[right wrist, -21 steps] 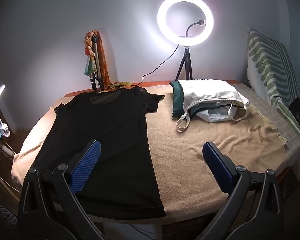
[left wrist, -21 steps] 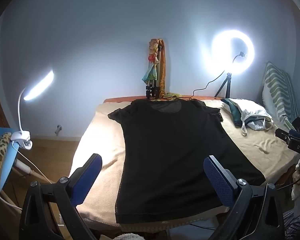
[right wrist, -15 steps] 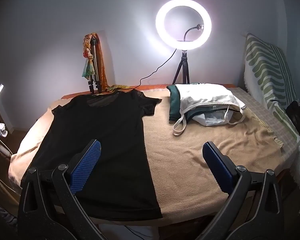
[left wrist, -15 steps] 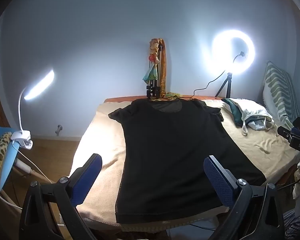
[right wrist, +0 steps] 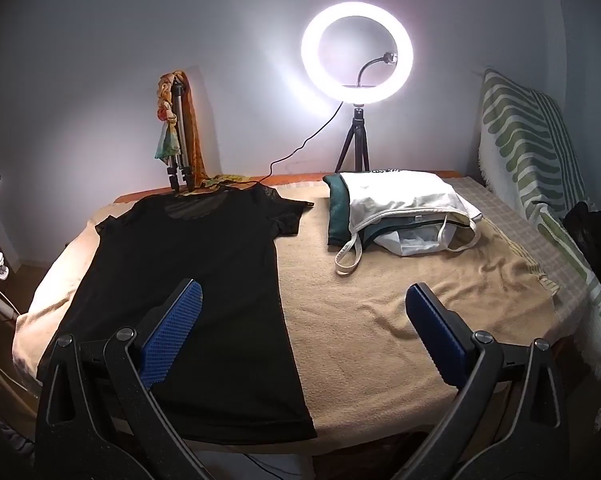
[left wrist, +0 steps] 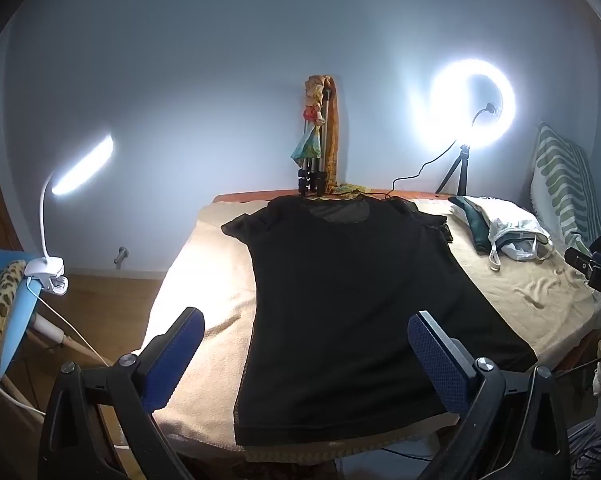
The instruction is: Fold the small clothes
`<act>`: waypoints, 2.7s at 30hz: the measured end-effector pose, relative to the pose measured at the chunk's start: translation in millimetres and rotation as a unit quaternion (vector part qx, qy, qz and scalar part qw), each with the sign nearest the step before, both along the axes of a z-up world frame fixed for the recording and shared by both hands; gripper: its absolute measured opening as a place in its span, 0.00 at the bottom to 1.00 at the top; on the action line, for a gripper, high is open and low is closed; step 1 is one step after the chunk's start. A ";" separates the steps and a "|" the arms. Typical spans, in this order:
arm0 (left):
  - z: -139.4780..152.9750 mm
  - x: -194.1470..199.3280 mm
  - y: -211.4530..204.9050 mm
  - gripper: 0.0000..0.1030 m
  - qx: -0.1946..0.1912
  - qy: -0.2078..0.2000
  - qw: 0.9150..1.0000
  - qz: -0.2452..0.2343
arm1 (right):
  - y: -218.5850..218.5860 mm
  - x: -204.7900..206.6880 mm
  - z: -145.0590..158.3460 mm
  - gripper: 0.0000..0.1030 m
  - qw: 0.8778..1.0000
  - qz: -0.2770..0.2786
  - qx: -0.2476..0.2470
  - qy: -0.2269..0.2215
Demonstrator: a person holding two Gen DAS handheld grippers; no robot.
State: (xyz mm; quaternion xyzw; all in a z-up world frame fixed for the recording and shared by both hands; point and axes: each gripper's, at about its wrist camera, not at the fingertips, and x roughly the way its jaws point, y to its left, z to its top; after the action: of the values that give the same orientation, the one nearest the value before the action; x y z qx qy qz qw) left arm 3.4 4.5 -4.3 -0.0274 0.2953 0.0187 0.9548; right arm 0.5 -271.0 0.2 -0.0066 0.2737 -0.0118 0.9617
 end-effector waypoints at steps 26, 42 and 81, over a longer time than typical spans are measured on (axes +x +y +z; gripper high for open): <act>1.4 0.4 9.1 1.00 0.000 -0.005 1.000 0.007 | -1.4 1.2 5.0 1.00 1.000 -0.005 -0.001 -0.001; 0.5 -2.7 12.2 1.00 -0.002 -0.008 1.000 0.013 | -0.4 0.2 5.8 1.00 1.000 -0.005 -0.003 -0.002; -10.6 -5.1 25.8 1.00 -0.006 0.005 1.000 0.027 | 1.7 3.0 8.2 1.00 1.000 0.001 -0.001 0.001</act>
State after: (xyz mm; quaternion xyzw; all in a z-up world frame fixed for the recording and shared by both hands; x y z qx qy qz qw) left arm -1.7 30.2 -14.9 -0.0414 0.2990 0.0429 0.9524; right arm 3.5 -269.3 8.3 -0.0082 0.2749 -0.0114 0.9614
